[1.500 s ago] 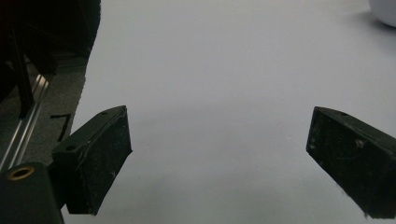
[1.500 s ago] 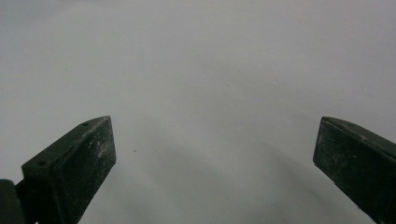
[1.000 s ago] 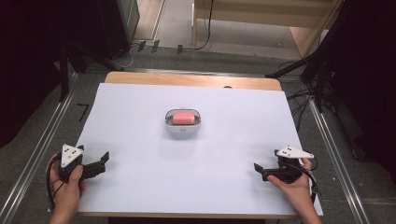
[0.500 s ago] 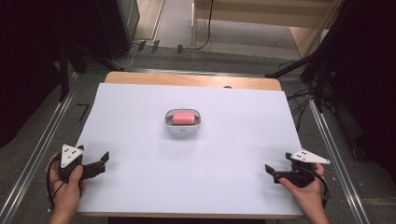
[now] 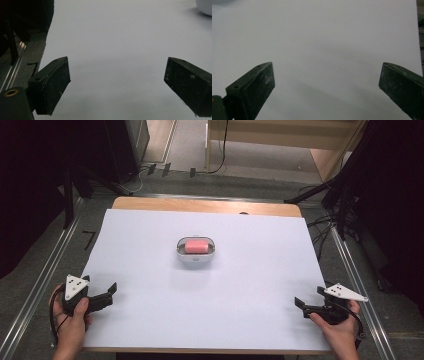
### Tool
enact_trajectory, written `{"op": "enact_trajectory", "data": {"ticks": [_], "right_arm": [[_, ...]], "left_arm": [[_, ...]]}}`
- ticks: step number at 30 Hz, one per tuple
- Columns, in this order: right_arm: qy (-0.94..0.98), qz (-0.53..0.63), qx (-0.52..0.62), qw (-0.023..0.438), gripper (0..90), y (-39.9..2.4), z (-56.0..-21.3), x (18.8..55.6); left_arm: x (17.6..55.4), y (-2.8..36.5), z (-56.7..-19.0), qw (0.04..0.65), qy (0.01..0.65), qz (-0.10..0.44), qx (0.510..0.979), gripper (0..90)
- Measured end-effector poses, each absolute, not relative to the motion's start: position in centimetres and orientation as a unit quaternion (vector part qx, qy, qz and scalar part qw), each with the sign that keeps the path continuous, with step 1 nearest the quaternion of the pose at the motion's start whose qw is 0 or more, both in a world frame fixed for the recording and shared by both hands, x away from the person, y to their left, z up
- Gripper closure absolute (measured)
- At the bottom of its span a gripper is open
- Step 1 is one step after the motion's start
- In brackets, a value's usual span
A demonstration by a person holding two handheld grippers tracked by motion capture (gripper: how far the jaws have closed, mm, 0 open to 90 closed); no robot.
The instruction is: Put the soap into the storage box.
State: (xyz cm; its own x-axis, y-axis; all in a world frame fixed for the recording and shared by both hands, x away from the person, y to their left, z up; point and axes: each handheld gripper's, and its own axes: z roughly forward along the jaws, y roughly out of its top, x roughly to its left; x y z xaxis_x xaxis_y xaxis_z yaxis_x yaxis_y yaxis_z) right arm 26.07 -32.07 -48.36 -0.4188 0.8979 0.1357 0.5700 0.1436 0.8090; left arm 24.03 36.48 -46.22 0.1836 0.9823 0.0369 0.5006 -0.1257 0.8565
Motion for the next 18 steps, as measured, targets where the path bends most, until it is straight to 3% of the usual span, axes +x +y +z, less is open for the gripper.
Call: {"op": "enact_trajectory", "data": {"ticks": [18], "right_arm": [[0.715, 0.408, 0.525, 0.216, 1.5, -32.97, -48.38, 25.72]], "left_arm": [[24.04, 36.49, -46.21, 0.367, 0.55, 0.325, 0.676, 7.0]]}}
